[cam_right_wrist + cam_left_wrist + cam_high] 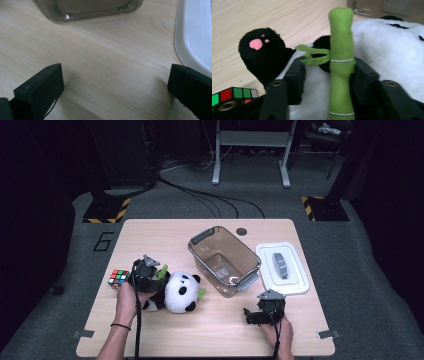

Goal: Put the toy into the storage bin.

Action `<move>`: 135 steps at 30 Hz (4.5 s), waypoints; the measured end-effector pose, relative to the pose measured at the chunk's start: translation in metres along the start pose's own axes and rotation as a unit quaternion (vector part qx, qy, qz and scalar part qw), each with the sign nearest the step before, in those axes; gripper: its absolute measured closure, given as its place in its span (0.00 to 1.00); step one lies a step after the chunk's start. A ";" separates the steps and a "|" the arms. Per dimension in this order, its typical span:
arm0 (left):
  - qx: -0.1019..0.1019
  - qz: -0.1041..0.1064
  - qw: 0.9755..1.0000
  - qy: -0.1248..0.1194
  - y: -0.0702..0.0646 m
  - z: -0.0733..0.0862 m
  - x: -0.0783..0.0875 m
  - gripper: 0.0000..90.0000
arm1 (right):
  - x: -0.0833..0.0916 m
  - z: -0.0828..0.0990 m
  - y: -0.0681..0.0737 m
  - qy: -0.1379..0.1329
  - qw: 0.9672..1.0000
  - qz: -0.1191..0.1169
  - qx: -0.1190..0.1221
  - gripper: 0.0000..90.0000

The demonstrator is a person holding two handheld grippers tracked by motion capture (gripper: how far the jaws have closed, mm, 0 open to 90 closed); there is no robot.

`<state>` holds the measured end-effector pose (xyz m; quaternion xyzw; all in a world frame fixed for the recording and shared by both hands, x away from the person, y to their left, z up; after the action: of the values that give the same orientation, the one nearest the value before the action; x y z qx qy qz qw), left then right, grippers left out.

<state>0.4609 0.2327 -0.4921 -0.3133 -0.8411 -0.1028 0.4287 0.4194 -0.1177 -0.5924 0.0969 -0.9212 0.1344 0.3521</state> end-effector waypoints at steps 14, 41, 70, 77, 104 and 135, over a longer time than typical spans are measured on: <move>-0.018 0.006 0.999 -0.026 -0.004 0.002 0.005 0.84 | 0.000 0.000 0.000 0.000 1.000 -0.001 0.001 0.00; -0.045 0.043 0.996 -0.071 -0.011 -0.004 0.048 0.85 | 0.000 0.000 -0.001 -0.002 1.000 -0.003 0.011 0.00; -0.095 0.039 0.990 -0.095 -0.021 -0.058 0.081 0.85 | 0.000 0.000 -0.002 -0.002 1.000 -0.003 0.012 0.00; -0.115 0.037 0.989 -0.090 -0.027 -0.074 0.083 0.85 | 0.000 0.000 -0.002 -0.002 1.000 -0.004 0.013 0.00; -0.161 0.062 0.978 -0.113 -0.047 -0.130 0.079 0.85 | 0.000 0.000 -0.002 -0.003 1.000 -0.004 0.015 0.00; -0.193 0.131 0.964 -0.125 -0.071 -0.191 0.045 0.85 | 0.000 0.000 -0.002 -0.004 1.000 -0.005 0.015 0.00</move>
<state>0.5231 0.1122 -0.3327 -0.5079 -0.8038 -0.1666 0.2611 0.4201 -0.1195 -0.5924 0.1069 -0.9199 0.1457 0.3480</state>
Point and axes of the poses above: each handheld gripper's, and its own axes: x roughly backward along the jaws, z roughly out of its underside, y roughly to its left, the point moved 9 cm from there along -x, roughly forward along the jaws, and after that the axes turned 15 degrees about z, right-handed, at the moved point
